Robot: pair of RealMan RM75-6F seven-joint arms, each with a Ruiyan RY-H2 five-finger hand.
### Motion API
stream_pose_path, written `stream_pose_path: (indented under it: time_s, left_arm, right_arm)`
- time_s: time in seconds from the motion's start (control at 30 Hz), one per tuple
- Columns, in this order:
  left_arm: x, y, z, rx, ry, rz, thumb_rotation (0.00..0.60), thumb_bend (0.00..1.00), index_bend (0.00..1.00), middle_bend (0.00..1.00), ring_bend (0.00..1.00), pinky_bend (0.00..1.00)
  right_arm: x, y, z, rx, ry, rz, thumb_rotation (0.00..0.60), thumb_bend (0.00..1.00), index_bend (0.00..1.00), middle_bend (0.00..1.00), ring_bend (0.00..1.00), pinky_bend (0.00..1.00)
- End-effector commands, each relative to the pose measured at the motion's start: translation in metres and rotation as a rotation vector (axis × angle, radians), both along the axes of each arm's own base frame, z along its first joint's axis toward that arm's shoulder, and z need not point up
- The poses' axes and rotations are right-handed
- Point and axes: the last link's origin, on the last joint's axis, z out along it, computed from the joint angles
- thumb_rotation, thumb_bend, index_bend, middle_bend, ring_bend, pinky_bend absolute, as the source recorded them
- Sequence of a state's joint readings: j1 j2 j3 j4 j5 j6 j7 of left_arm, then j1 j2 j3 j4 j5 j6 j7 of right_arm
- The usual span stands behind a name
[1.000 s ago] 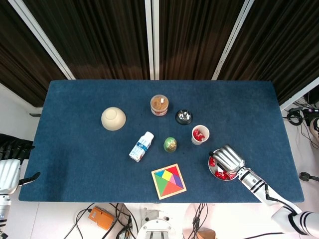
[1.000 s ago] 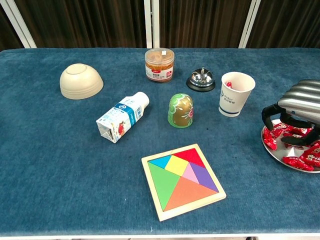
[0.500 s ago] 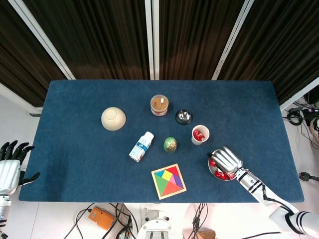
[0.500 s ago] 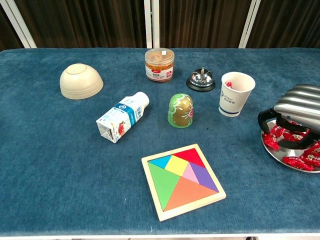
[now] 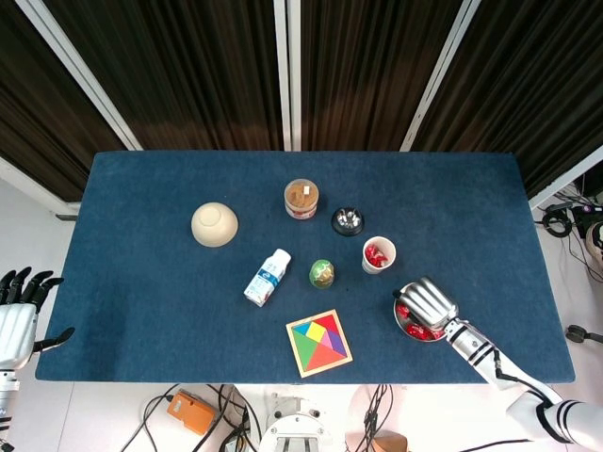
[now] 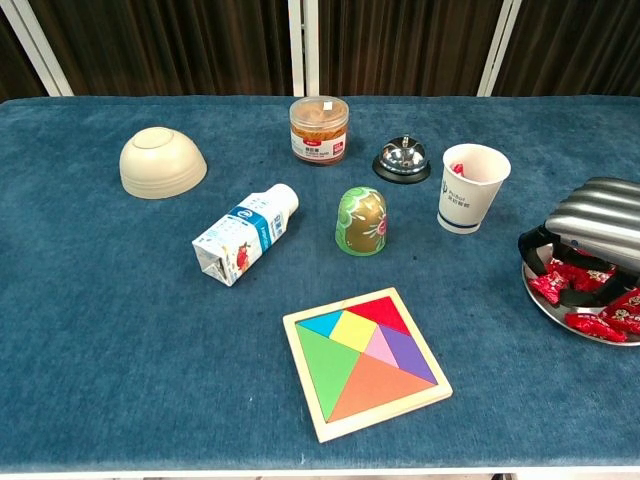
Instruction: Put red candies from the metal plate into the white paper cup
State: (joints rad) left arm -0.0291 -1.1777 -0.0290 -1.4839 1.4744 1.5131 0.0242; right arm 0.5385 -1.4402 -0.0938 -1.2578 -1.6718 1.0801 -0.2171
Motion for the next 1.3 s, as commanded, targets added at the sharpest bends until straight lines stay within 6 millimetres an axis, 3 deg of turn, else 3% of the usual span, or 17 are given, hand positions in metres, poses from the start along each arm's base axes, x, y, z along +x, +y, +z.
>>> stream_pose_path:
  time_s: [0.03, 0.33, 0.6, 0.87, 1.0, 1.3]
  left_arm:
    - [0.000, 0.000, 0.000, 0.000, -0.001, -0.001, 0.600, 0.00, 0.23, 0.15, 0.03, 0.00]
    - [0.001, 0.001, 0.000, -0.003, -0.001, -0.004, 0.600, 0.00, 0.23, 0.15, 0.03, 0.00]
    - [0.002, 0.001, 0.000, -0.004, 0.004, 0.000, 0.600, 0.00, 0.23, 0.15, 0.03, 0.00]
    - [0.002, 0.002, 0.000, -0.007, 0.006, 0.007, 0.600, 0.00, 0.23, 0.15, 0.03, 0.00]
    - [0.001, 0.002, 0.000, -0.007, 0.009, 0.010, 0.600, 0.00, 0.23, 0.15, 0.03, 0.00]
    - [0.002, 0.002, 0.000, -0.006, 0.008, 0.007, 0.600, 0.00, 0.23, 0.15, 0.03, 0.00]
  right_arm:
    - [0.004, -0.002, 0.007, -0.022, -0.026, 0.003, 0.600, 0.53, 0.65, 0.95, 1.00, 1.00]
    - [0.052, -0.033, 0.050, -0.150, -0.233, 0.027, 0.600, 0.53, 0.65, 0.95, 1.00, 1.00]
    - [0.081, -0.071, 0.052, -0.174, -0.278, -0.006, 0.600, 0.53, 0.65, 0.95, 1.00, 1.00]
    - [0.088, -0.090, 0.029, -0.143, -0.238, -0.053, 0.600, 0.53, 0.61, 0.95, 1.00, 1.00]
    - [0.089, -0.092, 0.022, -0.132, -0.225, -0.064, 0.600, 0.53, 0.52, 0.95, 1.00, 1.00]
    - [0.082, -0.083, 0.034, -0.154, -0.238, -0.055, 0.600, 0.52, 0.42, 0.95, 1.00, 1.00]
